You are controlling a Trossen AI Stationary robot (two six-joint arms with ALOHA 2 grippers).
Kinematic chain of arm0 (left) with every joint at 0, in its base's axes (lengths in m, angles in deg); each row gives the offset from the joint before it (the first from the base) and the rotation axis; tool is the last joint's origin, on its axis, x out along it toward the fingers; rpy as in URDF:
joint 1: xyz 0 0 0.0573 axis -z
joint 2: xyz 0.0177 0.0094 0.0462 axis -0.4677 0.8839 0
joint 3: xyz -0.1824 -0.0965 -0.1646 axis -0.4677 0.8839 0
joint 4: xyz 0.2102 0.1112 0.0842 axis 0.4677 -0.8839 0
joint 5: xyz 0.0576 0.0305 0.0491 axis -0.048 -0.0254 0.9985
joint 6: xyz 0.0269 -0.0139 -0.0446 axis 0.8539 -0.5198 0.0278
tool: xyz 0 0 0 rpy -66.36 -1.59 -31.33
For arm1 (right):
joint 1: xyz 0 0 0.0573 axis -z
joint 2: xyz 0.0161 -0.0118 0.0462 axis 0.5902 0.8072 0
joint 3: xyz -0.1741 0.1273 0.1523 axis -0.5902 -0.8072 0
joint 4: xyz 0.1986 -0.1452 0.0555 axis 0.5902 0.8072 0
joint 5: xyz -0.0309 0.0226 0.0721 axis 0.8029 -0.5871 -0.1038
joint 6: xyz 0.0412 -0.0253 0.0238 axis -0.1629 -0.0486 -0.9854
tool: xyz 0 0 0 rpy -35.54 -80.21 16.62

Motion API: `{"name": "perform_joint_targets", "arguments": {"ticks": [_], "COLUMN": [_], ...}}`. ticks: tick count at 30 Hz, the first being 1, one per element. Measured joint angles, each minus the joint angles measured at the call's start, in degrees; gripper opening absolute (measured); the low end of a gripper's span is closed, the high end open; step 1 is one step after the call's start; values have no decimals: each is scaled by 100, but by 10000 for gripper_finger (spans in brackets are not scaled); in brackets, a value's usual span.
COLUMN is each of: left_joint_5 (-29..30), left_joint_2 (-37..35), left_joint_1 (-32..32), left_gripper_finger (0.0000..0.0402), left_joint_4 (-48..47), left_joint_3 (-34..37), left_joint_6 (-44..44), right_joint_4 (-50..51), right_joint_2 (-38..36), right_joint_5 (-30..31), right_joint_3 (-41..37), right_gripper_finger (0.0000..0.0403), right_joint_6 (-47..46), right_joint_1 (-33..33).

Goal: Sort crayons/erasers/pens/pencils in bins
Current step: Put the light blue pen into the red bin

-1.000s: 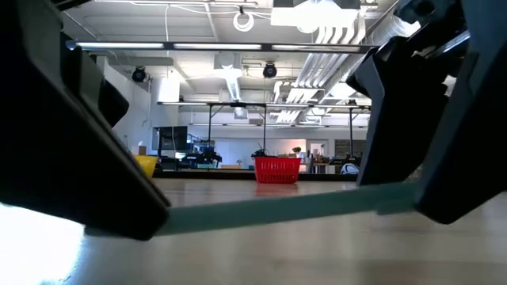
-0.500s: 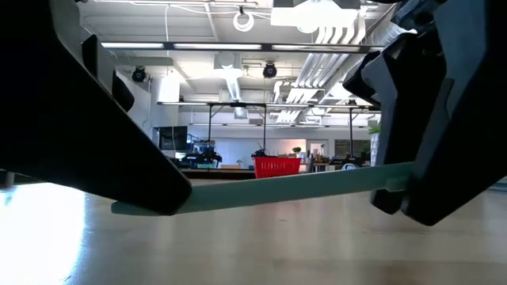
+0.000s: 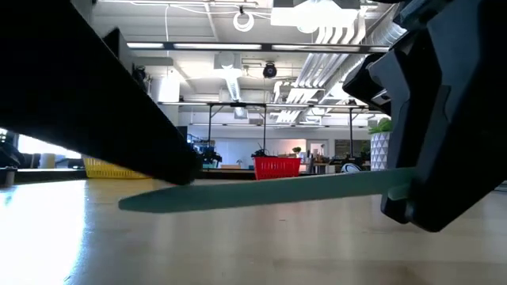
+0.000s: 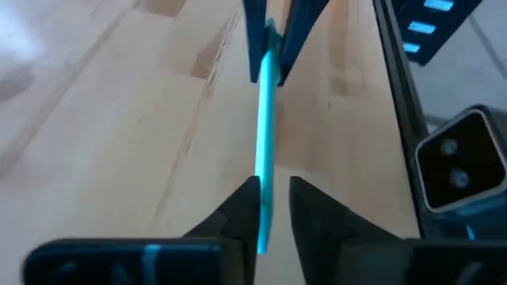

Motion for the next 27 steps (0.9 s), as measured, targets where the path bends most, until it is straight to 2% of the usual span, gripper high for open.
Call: {"name": "perform_joint_targets", "arguments": {"ticks": [3,5,7,10,14,19,27], "left_joint_5": [88,435,789,1047,1249,1362,1323], "left_joint_2": [-335,-622,-959,-1467,-2065,-2689,-3401], "left_joint_1": [53,134,244,380,461,393,25], "left_gripper_finger": [84,102,114,117,102,74,31], "left_joint_4": [-604,-1135,-1501,-1547,-760,917,2838], "left_joint_3": [0,30,210,713,1657,2890,4317], "left_joint_6": [101,82,32,4,-35,460,1303], "right_joint_4": [45,92,310,756,1249,1814,2721], "right_joint_2": [0,0,0,-8,-56,-293,-1275], "right_joint_5": [18,81,160,260,321,377,707], "right_joint_3": [2,2,2,2,5,11,7], "right_gripper_finger": [22,21,22,22,23,23,23], "right_joint_6": [-25,-118,-284,-520,-602,-346,-125], "right_joint_1": [7,21,62,212,576,1242,2751]}}
